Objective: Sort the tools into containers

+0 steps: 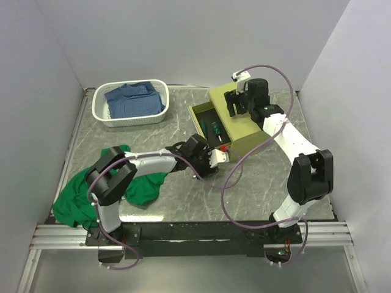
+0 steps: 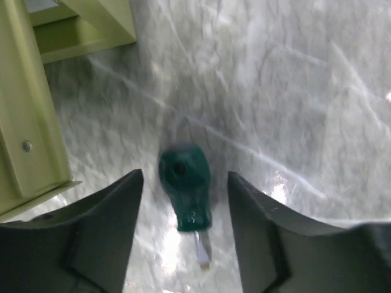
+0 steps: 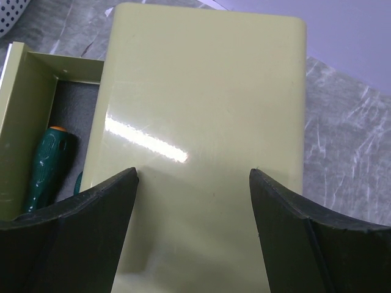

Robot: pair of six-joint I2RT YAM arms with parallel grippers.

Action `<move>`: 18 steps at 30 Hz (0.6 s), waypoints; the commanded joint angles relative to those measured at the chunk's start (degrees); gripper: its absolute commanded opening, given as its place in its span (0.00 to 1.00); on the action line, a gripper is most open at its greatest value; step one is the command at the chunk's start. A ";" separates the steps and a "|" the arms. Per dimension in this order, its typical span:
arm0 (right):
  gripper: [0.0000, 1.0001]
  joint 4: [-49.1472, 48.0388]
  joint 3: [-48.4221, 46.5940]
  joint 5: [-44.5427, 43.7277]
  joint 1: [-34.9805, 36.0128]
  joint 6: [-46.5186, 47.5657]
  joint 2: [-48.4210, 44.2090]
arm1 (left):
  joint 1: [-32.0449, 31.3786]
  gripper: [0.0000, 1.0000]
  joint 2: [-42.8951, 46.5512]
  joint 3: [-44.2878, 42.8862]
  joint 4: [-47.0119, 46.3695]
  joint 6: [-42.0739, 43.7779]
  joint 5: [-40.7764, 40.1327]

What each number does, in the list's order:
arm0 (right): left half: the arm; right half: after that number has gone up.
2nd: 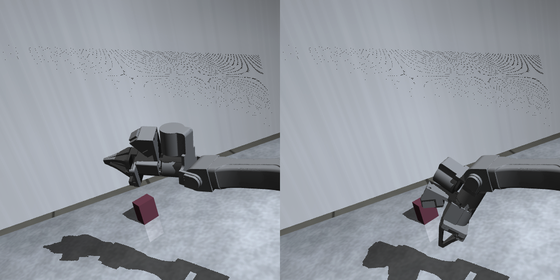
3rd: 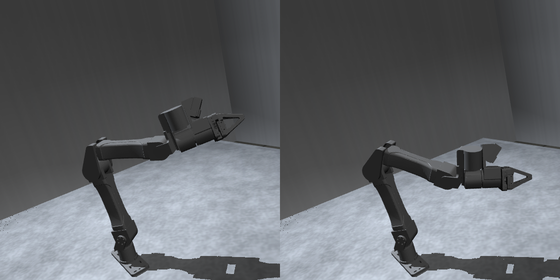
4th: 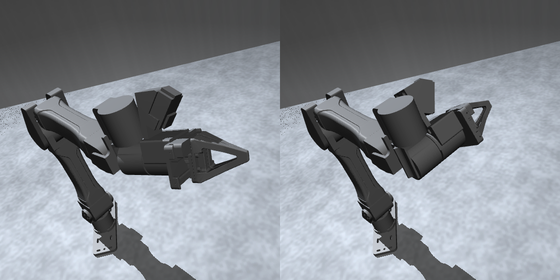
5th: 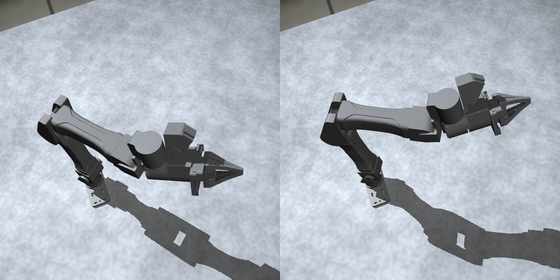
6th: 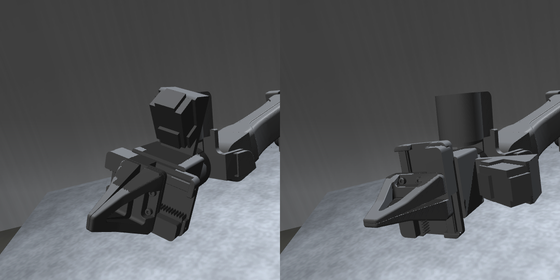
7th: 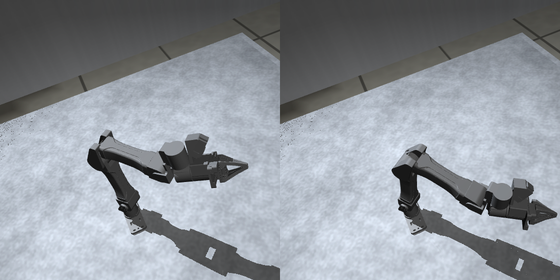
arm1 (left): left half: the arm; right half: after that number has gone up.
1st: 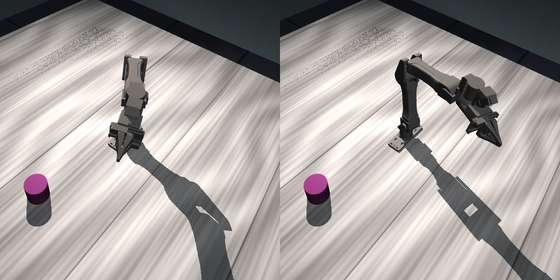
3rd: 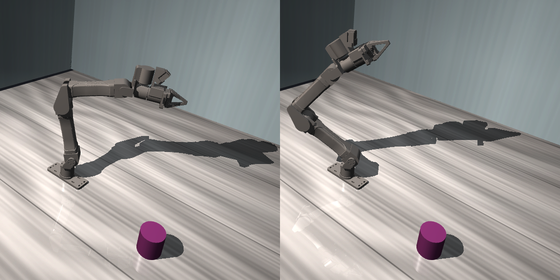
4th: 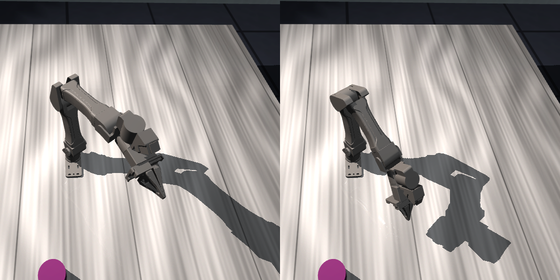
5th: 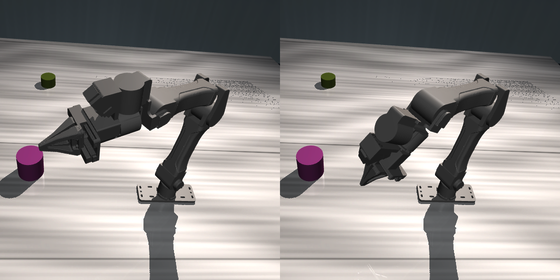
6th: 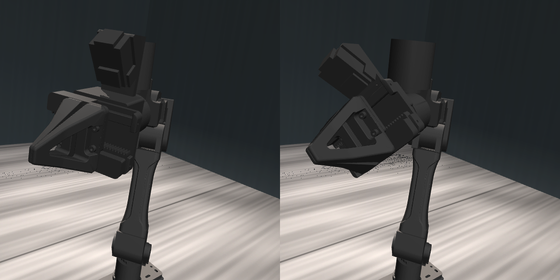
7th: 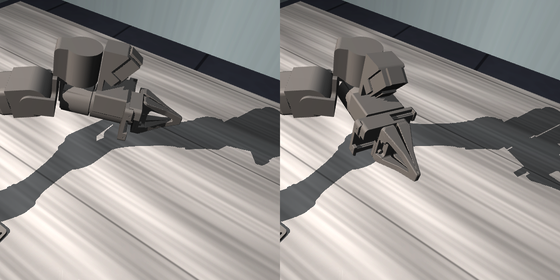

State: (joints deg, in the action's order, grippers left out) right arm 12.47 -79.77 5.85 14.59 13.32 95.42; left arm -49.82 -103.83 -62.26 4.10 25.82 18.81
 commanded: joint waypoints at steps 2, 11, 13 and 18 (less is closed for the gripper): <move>0.82 11.35 4.00 -0.22 -1.76 -0.58 -0.32 | -2.03 0.58 -2.69 -2.00 -0.85 1.42 3.78; 0.81 11.53 3.74 0.39 -2.90 -0.84 -0.23 | -2.65 0.66 5.38 1.01 -2.61 -5.86 -2.71; 0.81 11.52 4.00 0.57 -3.07 -0.93 -0.14 | -2.56 0.67 7.93 -0.57 -1.29 -7.36 -3.34; 0.81 11.70 2.87 1.01 -3.08 -1.28 0.73 | -2.56 0.69 9.61 -4.18 0.38 -11.14 -5.27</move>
State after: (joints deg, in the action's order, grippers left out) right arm 12.78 -79.05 7.99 13.06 13.41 94.52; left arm -52.23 -98.04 -62.17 4.91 19.55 15.75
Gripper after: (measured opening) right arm 0.813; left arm 0.679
